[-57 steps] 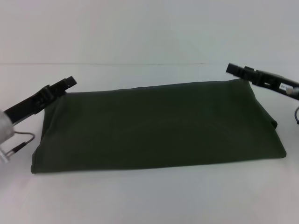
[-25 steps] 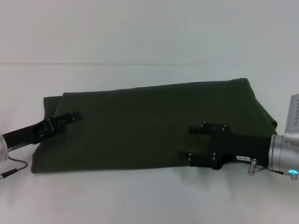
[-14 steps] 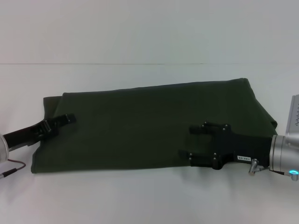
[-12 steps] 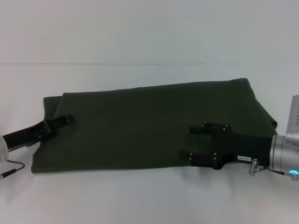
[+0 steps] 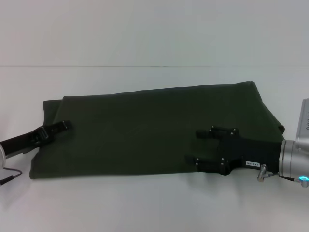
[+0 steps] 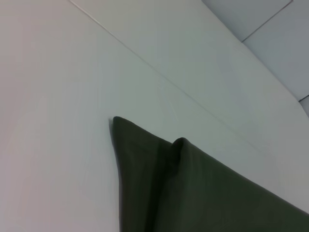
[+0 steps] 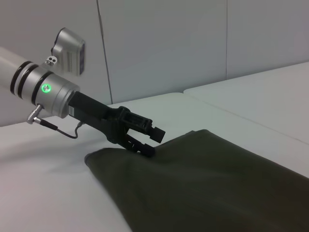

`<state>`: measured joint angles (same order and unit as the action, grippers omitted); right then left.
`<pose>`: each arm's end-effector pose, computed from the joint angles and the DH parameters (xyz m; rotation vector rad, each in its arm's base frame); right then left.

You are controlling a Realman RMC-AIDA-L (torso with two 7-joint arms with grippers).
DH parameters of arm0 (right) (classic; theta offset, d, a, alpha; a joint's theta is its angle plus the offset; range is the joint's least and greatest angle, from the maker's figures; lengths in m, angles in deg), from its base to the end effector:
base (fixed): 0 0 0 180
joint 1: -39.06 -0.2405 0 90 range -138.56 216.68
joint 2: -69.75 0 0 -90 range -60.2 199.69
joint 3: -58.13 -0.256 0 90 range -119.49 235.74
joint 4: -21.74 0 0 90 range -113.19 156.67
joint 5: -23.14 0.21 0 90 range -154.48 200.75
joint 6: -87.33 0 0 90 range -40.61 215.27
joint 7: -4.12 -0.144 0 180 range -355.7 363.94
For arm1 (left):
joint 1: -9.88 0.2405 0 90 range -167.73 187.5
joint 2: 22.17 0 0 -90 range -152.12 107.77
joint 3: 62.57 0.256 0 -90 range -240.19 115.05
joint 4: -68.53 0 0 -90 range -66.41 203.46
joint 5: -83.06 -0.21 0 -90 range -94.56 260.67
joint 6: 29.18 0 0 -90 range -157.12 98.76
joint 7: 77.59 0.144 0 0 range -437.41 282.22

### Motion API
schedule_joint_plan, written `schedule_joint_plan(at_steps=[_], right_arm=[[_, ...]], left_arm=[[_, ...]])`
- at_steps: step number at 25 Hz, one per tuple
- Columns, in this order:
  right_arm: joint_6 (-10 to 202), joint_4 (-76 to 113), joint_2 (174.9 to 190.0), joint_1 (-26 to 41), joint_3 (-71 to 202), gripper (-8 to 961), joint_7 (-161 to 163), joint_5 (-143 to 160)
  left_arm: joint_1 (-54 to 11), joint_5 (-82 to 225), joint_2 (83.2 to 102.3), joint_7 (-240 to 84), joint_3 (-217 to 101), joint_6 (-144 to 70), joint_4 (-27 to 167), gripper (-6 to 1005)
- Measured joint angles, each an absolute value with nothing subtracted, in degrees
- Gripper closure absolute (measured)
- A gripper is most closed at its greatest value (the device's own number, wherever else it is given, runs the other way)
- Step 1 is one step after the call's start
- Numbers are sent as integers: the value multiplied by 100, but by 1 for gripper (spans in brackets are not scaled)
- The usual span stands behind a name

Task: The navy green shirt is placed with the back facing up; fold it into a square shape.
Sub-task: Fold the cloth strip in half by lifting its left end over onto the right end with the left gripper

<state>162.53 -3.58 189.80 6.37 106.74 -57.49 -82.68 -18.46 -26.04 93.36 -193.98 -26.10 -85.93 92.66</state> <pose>0.2616 0.3366 -0.0537 -2.7017 0.4164 0.6119 -0.3583 0.3527 0.0082 -1.7904 -1.7128 -0.7045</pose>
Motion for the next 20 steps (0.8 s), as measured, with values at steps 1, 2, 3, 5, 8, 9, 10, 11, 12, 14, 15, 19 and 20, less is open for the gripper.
schedule_joint_plan(at_steps=[1, 2, 3, 5, 8, 9, 10, 11, 12, 14, 15, 19, 20], right_arm=[[16256, -362, 18980, 637, 10673, 129, -5749, -8267], [16258, -366, 18980, 637, 10673, 129, -5749, -8267], [16261, -370, 18980, 637, 10673, 128, -5749, -8266], [16266, -378, 18980, 637, 10672, 127, -5749, -8265], [16269, -384, 18980, 642, 10673, 127, -5746, -8263], [16269, -384, 18980, 643, 10673, 128, -5742, -8262], [16269, -384, 18980, 644, 10673, 128, -5739, -8261], [16270, -384, 18980, 644, 10672, 128, -5736, -8261], [16271, -384, 18980, 645, 10673, 128, -5736, -8260], [16272, -387, 18980, 645, 10674, 128, -5733, -8259], [16274, -389, 18980, 645, 10680, 128, -5730, -8258], [16274, -401, 18980, 635, 10703, 127, -5723, -8258], [16274, -402, 18981, 630, 10708, 127, -5723, -8259]], left_arm=[[-1838, -2610, 9328, -19437, -2616, -8596, 9294, 84], [-1831, -2619, 9312, -19507, -2614, -8612, 9347, 84], [-1818, -2653, 9288, -19600, -2610, -8653, 9422, 84], [-1799, -2785, 9237, -19819, -2617, -8793, 9588, 84], [-1778, -2942, 9135, -20123, -2644, -9132, 9824, 84], [-1769, -2957, 9108, -20179, -2653, -9251, 9888, 84], [-1753, -2960, 9088, -20226, -2676, -9388, 9960, 84], [-1745, -2969, 9080, -20254, -2691, -9439, 10007, 84], [-1735, -2982, 9071, -20288, -2706, -9493, 10056, 84], [-1734, -3177, 9034, -20436, -2718, -9531, 10170, 84], [-1747, -3334, 9011, -20530, -2719, -9531, 10212, 84], [-1957, -4218, 8854, -21182, -2721, -9571, 10279, 85], [-2015, -4384, 8821, -21298, -2722, -9620, 10280, 86]])
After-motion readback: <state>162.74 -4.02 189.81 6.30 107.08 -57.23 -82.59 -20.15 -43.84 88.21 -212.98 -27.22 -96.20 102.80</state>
